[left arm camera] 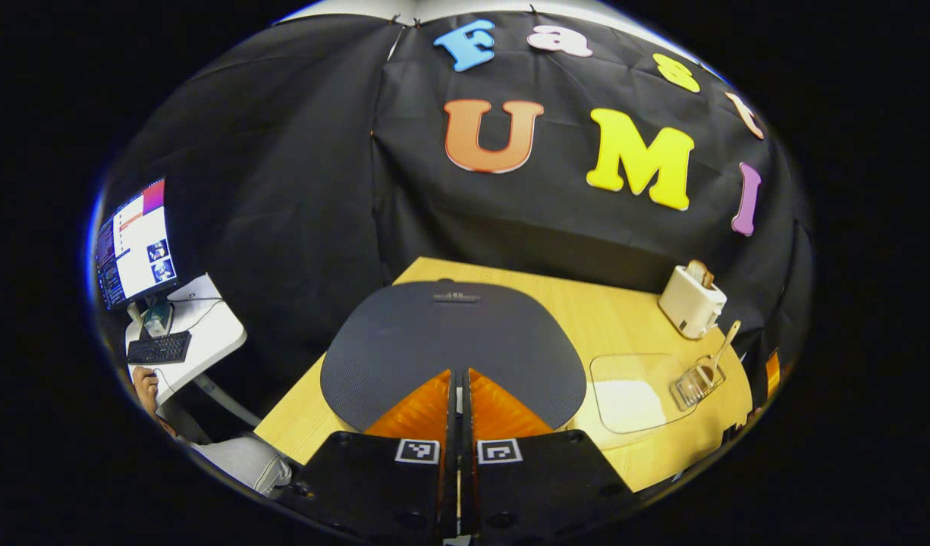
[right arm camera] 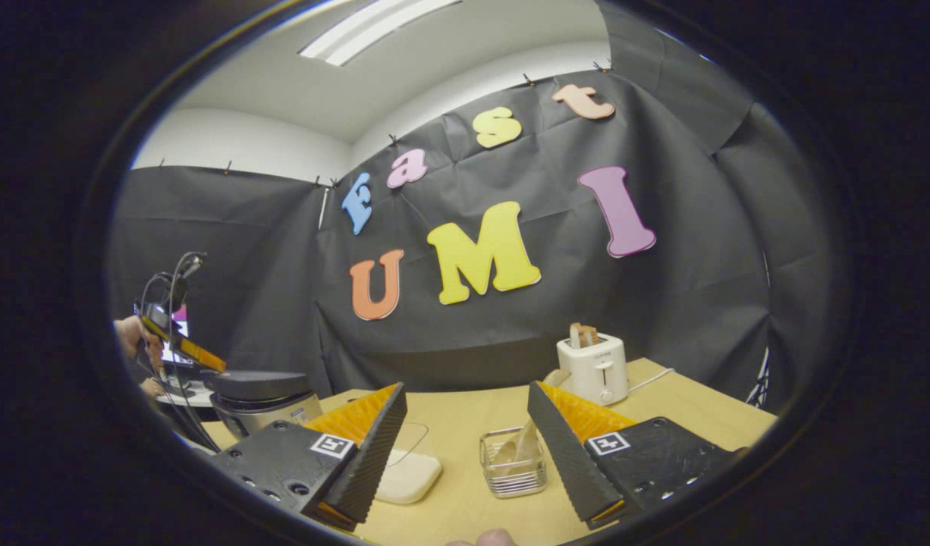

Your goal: Close the left gripper, press the button to open the rice cooker; take a wooden spoon from the chopstick holder with the right hand, scoop a spoonful of rice and pour it into the rice cooker, then put the wooden spoon back into the chopstick holder.

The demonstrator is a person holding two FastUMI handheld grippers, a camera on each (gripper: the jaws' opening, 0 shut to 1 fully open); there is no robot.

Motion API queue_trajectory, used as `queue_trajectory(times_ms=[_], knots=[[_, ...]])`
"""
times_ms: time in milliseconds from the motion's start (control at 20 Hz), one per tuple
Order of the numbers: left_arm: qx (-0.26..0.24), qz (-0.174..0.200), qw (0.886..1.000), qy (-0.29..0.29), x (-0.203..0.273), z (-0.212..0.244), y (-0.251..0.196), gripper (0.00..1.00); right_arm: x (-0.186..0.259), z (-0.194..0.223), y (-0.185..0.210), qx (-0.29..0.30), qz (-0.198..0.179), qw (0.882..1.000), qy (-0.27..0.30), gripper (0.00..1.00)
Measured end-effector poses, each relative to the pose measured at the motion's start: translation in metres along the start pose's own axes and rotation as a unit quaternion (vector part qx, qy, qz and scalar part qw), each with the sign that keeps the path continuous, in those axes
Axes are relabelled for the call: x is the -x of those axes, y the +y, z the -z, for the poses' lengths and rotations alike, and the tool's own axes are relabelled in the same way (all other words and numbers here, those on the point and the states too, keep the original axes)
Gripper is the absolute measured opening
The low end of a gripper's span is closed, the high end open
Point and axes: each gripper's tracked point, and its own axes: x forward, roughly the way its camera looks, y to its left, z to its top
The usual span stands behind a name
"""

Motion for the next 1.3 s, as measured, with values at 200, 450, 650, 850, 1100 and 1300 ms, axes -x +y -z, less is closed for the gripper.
queue_trajectory(times_ms=[200, 450, 650, 850, 1100, 1300], knots=[[-0.034, 0.038, 0.995, -0.08, 0.021, -0.058, -0.036, 0.7, 0.005, -0.011, -0.005, -0.005, 0.007, 1.0, -0.009, 0.95], [-0.073, 0.007, 0.986, -0.147, 0.038, -0.074, -0.044, 0.99, 0.012, -0.02, -0.016, 0.01, 0.026, 0.999, -0.016, 0.95], [-0.099, -0.018, 0.974, -0.205, 0.052, -0.084, -0.046, 0.98, 0.012, -0.016, -0.025, 0.014, 0.037, 0.999, -0.004, 0.95], [-0.099, -0.029, 0.965, -0.242, 0.076, -0.075, -0.055, 0.98, 0.014, -0.013, -0.037, 0.019, 0.047, 0.999, 0.01, 0.95], [-0.088, -0.023, 0.967, -0.238, 0.072, -0.038, -0.074, 0.94, 0.013, 0.002, -0.054, 0.035, 0.064, 0.997, 0.038, 1.0], [-0.067, -0.013, 0.972, -0.226, 0.054, -0.002, -0.09, 1.0, 0.0, 0.023, -0.068, 0.047, 0.081, 0.993, 0.072, 0.91]])
